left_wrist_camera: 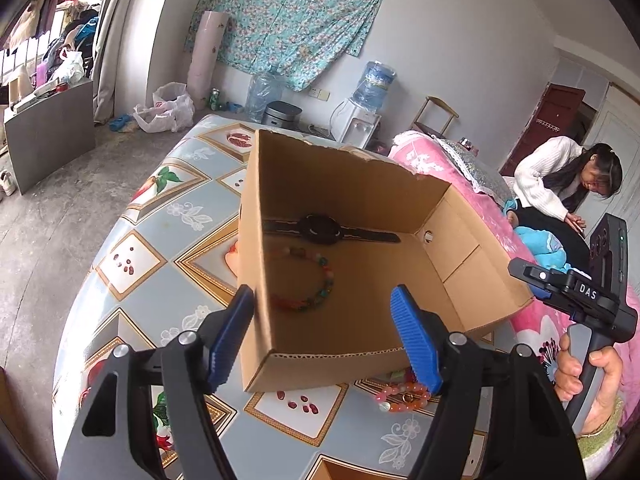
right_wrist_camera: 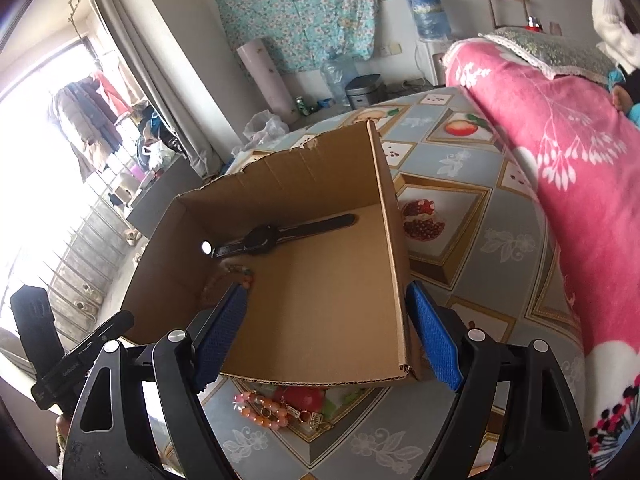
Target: Organize jewelry
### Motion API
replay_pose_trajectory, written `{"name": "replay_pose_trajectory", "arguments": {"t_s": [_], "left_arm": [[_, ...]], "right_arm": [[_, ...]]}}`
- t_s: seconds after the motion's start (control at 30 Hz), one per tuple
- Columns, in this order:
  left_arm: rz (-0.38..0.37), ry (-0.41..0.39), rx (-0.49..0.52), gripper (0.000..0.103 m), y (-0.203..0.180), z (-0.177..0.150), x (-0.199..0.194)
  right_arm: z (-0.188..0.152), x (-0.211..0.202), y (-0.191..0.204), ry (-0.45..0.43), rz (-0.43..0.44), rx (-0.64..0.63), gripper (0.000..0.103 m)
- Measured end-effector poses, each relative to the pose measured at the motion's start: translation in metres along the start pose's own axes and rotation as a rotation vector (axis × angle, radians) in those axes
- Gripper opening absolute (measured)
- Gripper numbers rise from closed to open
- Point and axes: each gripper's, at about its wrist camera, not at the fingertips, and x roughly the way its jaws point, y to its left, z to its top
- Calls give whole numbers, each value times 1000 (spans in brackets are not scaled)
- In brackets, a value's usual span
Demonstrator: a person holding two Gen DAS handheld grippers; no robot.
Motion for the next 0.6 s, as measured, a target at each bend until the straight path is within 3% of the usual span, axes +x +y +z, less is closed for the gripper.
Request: {"name": "replay_pose_trajectory", "arguments": {"t_s": [0.6], "left_arm": [[90,-12,-15,68,-12,3,5]], "right_arm": [[18,19,2,14,18,-66,78]]}}
